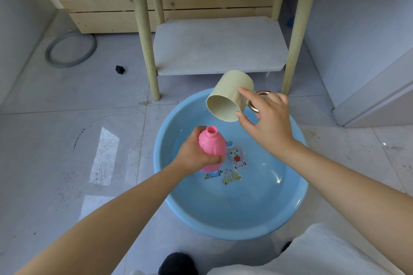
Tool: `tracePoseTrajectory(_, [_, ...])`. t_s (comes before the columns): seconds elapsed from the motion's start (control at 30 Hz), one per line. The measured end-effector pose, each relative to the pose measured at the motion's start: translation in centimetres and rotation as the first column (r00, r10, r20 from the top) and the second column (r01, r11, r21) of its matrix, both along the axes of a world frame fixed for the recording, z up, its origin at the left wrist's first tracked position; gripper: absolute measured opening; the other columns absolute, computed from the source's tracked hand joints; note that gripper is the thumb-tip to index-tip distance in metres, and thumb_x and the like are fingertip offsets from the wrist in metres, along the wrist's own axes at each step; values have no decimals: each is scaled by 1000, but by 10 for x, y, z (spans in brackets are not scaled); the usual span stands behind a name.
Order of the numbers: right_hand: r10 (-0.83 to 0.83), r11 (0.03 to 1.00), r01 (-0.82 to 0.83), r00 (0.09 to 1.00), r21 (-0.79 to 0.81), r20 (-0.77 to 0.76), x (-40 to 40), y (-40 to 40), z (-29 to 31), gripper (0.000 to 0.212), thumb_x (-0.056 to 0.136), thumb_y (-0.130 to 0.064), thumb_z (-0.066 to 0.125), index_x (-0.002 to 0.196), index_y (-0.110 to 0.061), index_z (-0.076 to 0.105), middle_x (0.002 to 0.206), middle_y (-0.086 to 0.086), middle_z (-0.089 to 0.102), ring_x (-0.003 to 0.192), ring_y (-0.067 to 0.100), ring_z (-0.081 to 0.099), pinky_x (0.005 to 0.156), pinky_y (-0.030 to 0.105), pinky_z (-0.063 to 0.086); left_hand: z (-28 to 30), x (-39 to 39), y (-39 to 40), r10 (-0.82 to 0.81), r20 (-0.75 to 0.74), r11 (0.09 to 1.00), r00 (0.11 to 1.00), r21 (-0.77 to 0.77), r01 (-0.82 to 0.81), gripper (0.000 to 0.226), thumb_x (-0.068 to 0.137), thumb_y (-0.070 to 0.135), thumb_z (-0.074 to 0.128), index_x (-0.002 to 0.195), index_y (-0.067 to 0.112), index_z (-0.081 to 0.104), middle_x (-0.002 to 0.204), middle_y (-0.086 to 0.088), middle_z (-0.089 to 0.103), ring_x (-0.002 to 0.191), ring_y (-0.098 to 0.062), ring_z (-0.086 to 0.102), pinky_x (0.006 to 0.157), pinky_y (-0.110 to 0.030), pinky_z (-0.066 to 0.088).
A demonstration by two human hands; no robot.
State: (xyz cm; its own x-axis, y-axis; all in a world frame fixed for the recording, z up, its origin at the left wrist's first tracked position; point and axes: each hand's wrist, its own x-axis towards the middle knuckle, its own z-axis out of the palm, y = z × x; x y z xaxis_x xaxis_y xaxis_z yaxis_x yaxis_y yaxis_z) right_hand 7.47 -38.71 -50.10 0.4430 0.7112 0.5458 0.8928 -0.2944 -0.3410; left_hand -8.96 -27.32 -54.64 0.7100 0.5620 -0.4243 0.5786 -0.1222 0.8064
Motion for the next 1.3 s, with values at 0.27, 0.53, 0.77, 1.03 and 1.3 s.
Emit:
tracePoseTrajectory(0.27, [-99, 924, 141, 986, -356, 133, 25, -15, -42, 45, 67, -21, 78, 108, -5, 68, 59, 5, 62, 67, 29, 61, 79, 32, 28, -2, -2, 2, 4, -4, 1000, 1000, 1, -4, 78, 63, 24, 86, 124, 34, 38, 111, 9, 52, 98, -16, 54, 64, -19, 46])
tracePoseTrajectory(0.53, [25, 801, 96, 981, -591, 193, 24, -29, -70, 61, 41, -14, 90, 98, -4, 72, 55, 7, 62, 61, 28, 62, 78, 32, 31, -4, -3, 3, -5, -12, 1000, 1000, 20, 5, 80, 63, 26, 86, 126, 34, 37, 113, 9, 51, 100, -18, 53, 72, -27, 48])
tracePoseTrajectory(0.77, [61, 736, -43, 998, -676, 3, 13, -32, -67, 50, 89, -29, 57, 137, -17, 48, 98, 5, 69, 103, 25, 53, 91, 26, 22, -5, -4, 3, 14, -7, 1000, 1000, 24, -14, 81, 61, 28, 87, 125, 35, 38, 116, 8, 51, 102, -19, 53, 73, -28, 49])
tracePoseTrajectory(1.03, [-381, 865, 67, 732, -497, -564, 16, -24, -45, 39, 81, -33, 67, 119, -28, 63, 78, -5, 64, 77, 19, 61, 73, 27, 45, -7, -3, 2, 29, -4, 1000, 1000, -2, -29, 90, 59, 28, 88, 131, 38, 34, 120, 7, 49, 105, -20, 54, 82, -35, 52])
tracePoseTrajectory(1.3, [-339, 941, 149, 447, -305, -828, 23, -17, -26, 36, 79, -28, 68, 114, -26, 67, 73, -6, 56, 73, 15, 57, 69, 28, 42, -2, 0, 3, 32, -17, 999, 999, 2, -32, 74, 62, 25, 86, 117, 38, 40, 111, 9, 54, 99, -18, 55, 69, -25, 47])
